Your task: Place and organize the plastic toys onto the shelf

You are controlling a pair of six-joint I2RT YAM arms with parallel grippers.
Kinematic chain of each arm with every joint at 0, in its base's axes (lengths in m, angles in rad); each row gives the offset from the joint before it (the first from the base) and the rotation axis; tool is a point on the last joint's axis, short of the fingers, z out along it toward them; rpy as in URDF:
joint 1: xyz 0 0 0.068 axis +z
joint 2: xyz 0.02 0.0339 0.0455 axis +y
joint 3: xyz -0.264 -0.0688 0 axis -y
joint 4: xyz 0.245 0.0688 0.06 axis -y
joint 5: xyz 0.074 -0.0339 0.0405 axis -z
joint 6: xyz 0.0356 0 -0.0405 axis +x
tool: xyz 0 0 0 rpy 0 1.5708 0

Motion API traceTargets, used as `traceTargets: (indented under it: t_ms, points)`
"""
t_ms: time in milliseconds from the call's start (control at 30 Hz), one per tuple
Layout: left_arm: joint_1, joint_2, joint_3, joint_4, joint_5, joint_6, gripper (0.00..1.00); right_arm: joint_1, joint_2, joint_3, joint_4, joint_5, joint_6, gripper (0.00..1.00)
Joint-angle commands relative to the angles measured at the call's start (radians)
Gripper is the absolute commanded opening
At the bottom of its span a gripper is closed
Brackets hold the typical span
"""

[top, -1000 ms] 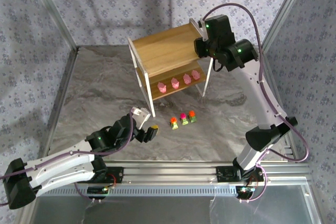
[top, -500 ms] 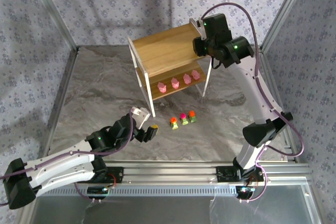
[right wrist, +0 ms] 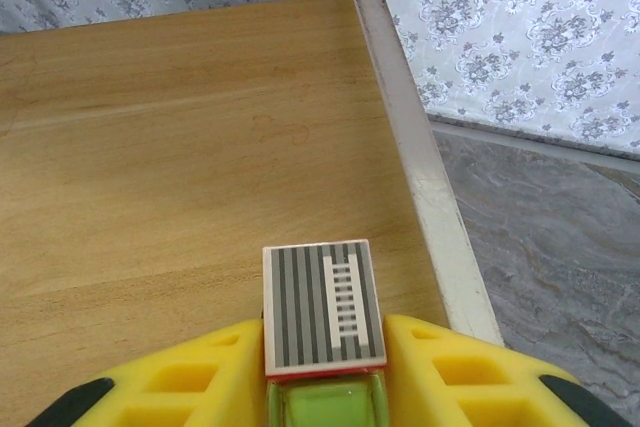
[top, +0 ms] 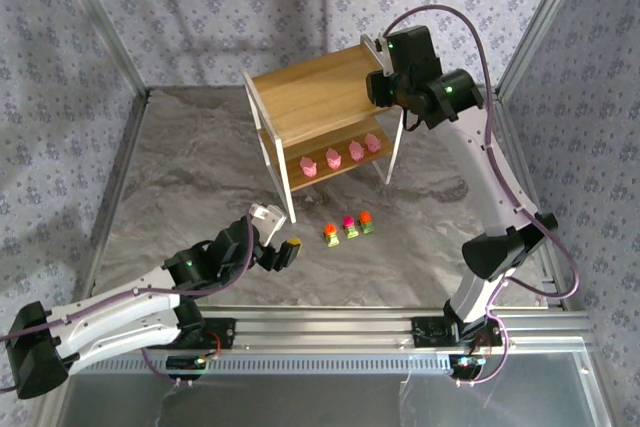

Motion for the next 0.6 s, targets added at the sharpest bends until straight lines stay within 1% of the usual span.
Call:
traceTargets:
  t_ms: [0, 267, 467, 567]
  points:
    - [-0.008, -0.005, 0.003, 0.0, -0.002, -0.003, 0.86, -0.008, 0.011, 0.024, -0.027, -0.003, -0.006, 0.37]
    - [-0.008, 0.002, 0.004, 0.001, -0.001, -0.002, 0.86, -0.008, 0.016, 0.041, -0.028, -0.007, -0.008, 0.39]
    - [-0.007, 0.011, 0.005, 0.003, 0.001, -0.002, 0.86, -0.008, 0.011, 0.059, -0.035, -0.001, -0.009, 0.45]
    - [-0.007, 0.017, 0.007, 0.004, 0.005, 0.0, 0.86, -0.008, 0.002, 0.059, -0.035, 0.009, -0.008, 0.5]
